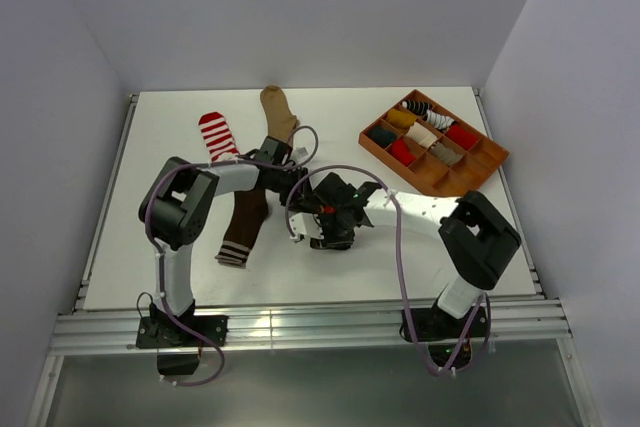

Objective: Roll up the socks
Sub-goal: Roll the sock at the center of the board.

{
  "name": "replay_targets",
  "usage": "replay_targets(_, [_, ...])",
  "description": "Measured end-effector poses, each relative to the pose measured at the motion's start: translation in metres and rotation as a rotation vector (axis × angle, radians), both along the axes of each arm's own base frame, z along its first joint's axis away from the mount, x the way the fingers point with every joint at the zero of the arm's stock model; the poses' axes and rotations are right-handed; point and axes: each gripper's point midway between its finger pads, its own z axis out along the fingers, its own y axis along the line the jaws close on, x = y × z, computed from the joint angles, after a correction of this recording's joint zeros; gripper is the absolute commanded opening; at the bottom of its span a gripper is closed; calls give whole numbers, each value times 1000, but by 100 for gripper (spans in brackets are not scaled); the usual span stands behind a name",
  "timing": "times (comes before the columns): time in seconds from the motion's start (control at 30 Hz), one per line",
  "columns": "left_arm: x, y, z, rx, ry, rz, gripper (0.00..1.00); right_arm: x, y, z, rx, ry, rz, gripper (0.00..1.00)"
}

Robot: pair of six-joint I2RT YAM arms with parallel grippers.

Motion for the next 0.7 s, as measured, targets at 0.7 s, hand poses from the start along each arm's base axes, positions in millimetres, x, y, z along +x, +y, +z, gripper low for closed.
replay_targets(0.7, [80,26,38,-21,-221,221,42,-23,-10,3,-35,537,-96,34])
